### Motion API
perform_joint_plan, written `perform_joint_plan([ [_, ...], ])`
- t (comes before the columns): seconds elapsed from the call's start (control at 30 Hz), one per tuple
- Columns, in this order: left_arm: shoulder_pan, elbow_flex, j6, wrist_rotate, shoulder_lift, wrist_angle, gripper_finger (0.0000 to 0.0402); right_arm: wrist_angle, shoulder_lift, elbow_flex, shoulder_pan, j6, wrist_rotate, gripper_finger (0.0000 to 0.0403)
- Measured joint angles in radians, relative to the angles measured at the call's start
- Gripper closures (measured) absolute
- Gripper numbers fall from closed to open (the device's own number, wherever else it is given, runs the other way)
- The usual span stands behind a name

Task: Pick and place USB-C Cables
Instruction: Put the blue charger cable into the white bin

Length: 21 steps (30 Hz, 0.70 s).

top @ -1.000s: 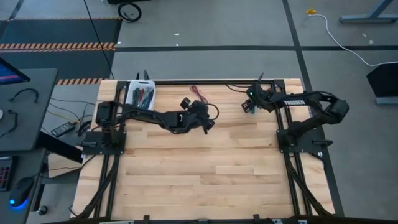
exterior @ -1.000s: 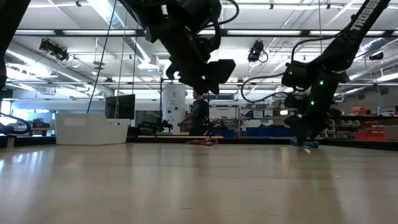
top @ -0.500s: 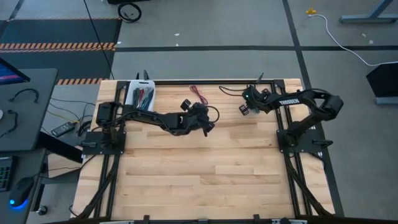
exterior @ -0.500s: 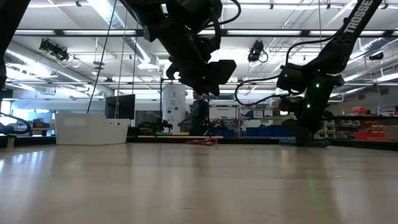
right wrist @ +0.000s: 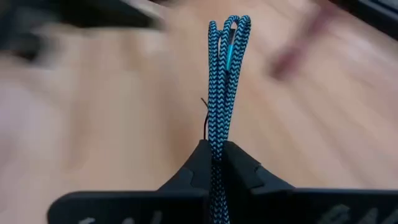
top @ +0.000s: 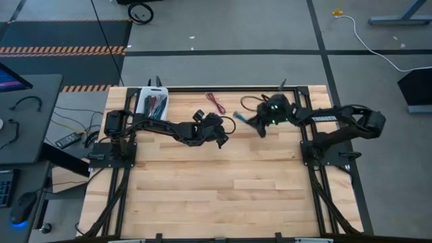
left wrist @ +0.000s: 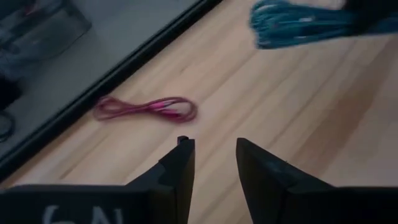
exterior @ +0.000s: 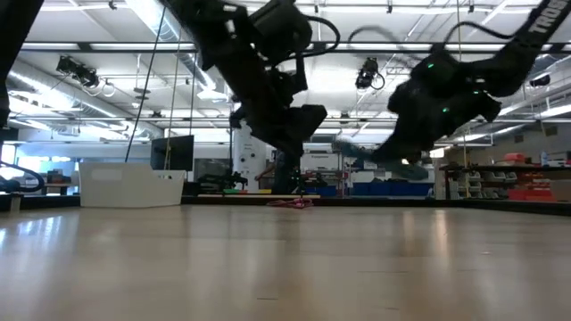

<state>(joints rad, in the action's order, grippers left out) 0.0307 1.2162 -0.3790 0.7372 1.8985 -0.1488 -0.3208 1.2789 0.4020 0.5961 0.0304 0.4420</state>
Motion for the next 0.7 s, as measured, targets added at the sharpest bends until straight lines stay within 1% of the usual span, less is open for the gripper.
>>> perform_joint_plan([
  [0.07,0.007,-0.067,0.077,-0.058,0.000,0.166,0.0285,-0.201,-0.035,-0.073,-0.021,0.039,0.059,0.0385],
  [0.1,0.013,-0.104,0.123,-0.108,0.000,0.273,0.0288,-0.328,-0.047,-0.112,-0.031,0.075,0.066,0.0385],
  [0.17,0.029,-0.192,0.210,-0.258,0.000,0.546,0.0293,-0.547,-0.057,-0.200,-0.053,0.148,0.053,0.0385],
  [0.27,0.058,-0.326,0.282,-0.468,0.018,0.996,0.0296,-0.841,-0.051,-0.308,-0.098,0.207,0.021,0.0385],
  [0.33,0.077,-0.391,0.315,-0.605,0.036,1.267,0.0295,-0.963,-0.053,-0.354,-0.128,0.210,-0.048,0.0385],
  [0.37,0.084,-0.410,0.327,-0.664,0.048,1.372,0.0292,-0.986,-0.052,-0.368,-0.143,0.211,-0.084,0.0385],
  [0.4,0.089,-0.422,0.333,-0.710,0.060,1.450,0.0289,-1.011,-0.052,-0.375,-0.157,0.211,-0.098,0.0385],
  [0.47,0.096,-0.422,0.336,-0.767,0.088,1.532,0.0275,-1.060,-0.051,-0.367,-0.186,0.205,-0.108,0.0385],
  [0.5,0.097,-0.409,0.335,-0.784,0.100,1.546,0.0266,-1.058,-0.050,-0.357,-0.200,0.198,-0.110,0.0385],
  [0.63,0.100,-0.332,0.324,-0.799,0.132,1.529,0.0215,-1.053,-0.023,-0.301,-0.248,0.152,-0.116,0.0385],
  [0.7,0.103,-0.282,0.311,-0.799,0.149,1.491,0.0185,-1.048,0.001,-0.274,-0.267,0.130,-0.116,0.0385],
])
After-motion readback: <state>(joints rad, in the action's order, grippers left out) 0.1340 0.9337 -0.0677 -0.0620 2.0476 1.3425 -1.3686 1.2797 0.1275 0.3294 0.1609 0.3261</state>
